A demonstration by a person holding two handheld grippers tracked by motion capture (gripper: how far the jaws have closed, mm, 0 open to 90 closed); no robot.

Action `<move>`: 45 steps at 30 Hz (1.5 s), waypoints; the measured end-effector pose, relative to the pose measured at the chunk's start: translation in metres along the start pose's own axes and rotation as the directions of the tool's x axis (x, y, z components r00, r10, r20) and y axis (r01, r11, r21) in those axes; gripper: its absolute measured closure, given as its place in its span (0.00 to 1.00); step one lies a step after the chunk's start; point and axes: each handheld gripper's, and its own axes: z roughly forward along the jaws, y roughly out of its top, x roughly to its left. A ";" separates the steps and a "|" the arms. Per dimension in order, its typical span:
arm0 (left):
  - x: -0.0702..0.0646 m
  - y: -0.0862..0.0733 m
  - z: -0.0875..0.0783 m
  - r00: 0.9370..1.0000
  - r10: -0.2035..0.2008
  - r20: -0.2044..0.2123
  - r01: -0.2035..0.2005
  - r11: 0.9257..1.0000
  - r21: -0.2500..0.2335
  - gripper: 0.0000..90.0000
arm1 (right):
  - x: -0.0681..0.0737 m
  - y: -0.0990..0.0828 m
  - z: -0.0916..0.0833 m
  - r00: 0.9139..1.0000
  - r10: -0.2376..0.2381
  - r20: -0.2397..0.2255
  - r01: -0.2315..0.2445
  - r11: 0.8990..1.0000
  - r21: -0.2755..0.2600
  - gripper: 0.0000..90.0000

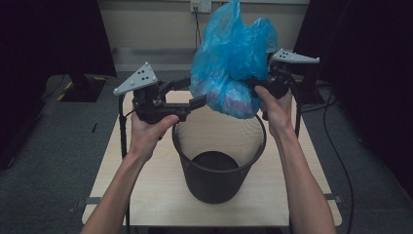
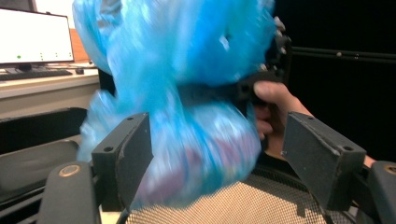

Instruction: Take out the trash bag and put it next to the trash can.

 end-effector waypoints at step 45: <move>0.039 -0.088 -0.068 0.993 -0.102 -0.068 0.109 0.988 0.107 0.17 | -0.101 -0.115 -0.012 0.951 0.120 0.284 -0.165 0.976 0.142 0.92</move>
